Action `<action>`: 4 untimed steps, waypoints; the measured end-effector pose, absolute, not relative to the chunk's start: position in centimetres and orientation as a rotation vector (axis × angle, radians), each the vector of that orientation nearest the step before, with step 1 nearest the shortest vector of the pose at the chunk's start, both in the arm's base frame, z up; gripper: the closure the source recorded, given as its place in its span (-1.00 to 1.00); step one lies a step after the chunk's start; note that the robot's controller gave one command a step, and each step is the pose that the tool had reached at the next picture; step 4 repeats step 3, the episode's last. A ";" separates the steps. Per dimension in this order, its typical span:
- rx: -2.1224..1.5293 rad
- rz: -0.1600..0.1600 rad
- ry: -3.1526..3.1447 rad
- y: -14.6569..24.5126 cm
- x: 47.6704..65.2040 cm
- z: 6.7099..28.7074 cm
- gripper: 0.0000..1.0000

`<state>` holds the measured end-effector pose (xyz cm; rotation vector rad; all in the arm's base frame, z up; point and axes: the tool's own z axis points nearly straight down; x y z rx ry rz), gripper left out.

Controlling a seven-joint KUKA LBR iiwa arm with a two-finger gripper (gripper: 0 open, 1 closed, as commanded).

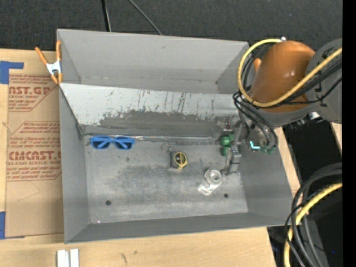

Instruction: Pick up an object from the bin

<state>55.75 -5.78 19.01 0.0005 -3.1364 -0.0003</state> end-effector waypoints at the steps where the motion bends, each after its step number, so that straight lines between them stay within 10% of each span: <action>1: 0.596 -0.003 -3.080 -8.6 53.5 7.6 -1.00; 2: 0.598 0.000 -3.085 -8.6 53.7 7.9 1.00; 3: 0.653 0.007 -3.083 -11.1 54.0 22.3 1.00; 4: 0.653 0.007 -3.083 -11.1 54.0 22.3 1.00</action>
Offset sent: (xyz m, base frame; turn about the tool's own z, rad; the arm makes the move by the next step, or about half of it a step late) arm -0.0211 -0.0291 -0.1111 -0.3827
